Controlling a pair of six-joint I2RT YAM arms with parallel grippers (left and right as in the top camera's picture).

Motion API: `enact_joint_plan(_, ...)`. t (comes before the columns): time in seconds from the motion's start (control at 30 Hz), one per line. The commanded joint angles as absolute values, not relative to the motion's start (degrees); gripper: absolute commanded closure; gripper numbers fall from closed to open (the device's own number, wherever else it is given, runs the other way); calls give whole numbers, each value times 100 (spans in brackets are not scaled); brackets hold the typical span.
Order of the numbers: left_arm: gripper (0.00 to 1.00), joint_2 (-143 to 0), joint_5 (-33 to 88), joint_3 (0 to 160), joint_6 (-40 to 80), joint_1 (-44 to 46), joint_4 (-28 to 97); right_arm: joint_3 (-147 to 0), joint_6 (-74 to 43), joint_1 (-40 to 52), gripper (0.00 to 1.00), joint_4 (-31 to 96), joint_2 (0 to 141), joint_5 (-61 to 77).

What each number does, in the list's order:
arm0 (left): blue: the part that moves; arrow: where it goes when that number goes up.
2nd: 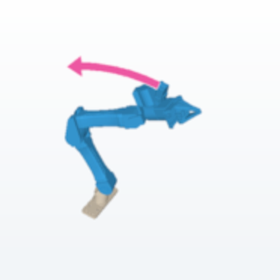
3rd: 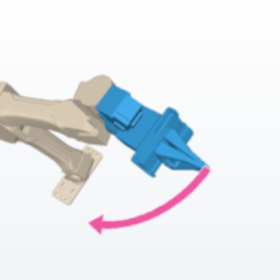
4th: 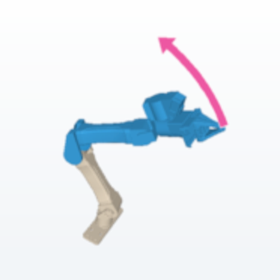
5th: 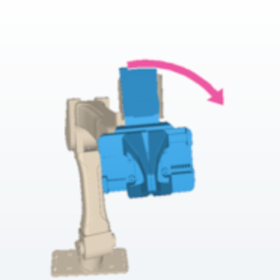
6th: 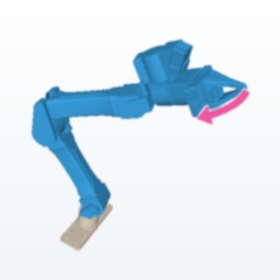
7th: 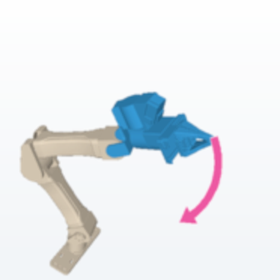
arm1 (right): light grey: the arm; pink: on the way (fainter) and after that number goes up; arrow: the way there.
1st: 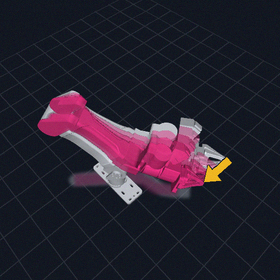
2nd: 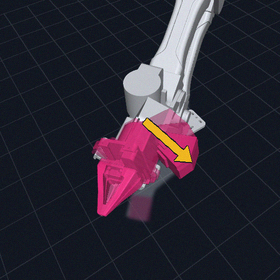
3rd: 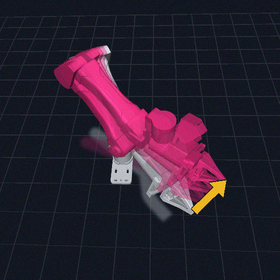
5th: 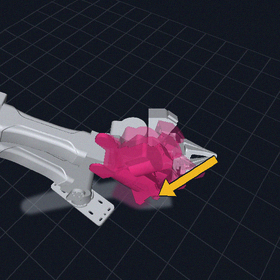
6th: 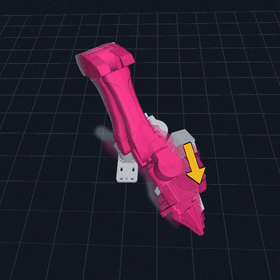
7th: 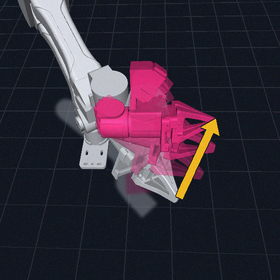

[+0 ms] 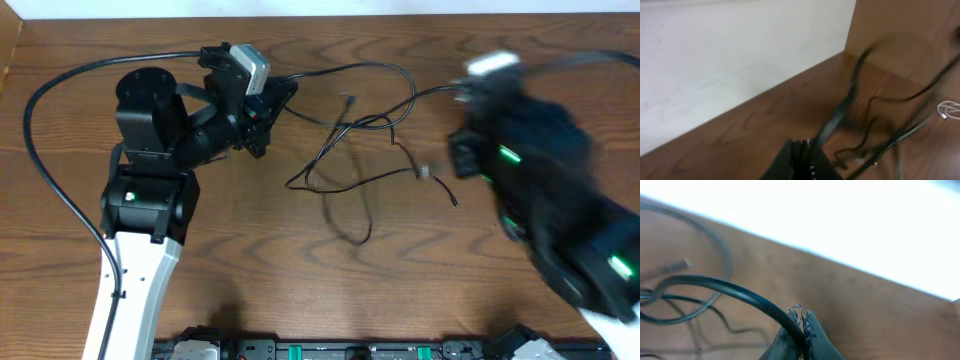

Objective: Untangle cables
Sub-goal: 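Pull the black cable rightward off the table edge with the right gripper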

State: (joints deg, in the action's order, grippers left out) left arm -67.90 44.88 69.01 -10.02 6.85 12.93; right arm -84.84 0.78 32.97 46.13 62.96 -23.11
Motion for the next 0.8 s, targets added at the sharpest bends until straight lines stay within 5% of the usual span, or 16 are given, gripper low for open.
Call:
enact_joint_plan(0.0,93,-6908,4381,6921,-1345,666,1483,-8643,-38,3249,99,4604,5811,-2851)
enact_joint_plan(0.77,92,-7542,3225,6921,-1761,666,2394,-9467,-222,3249,99,4569,4674,-5120)
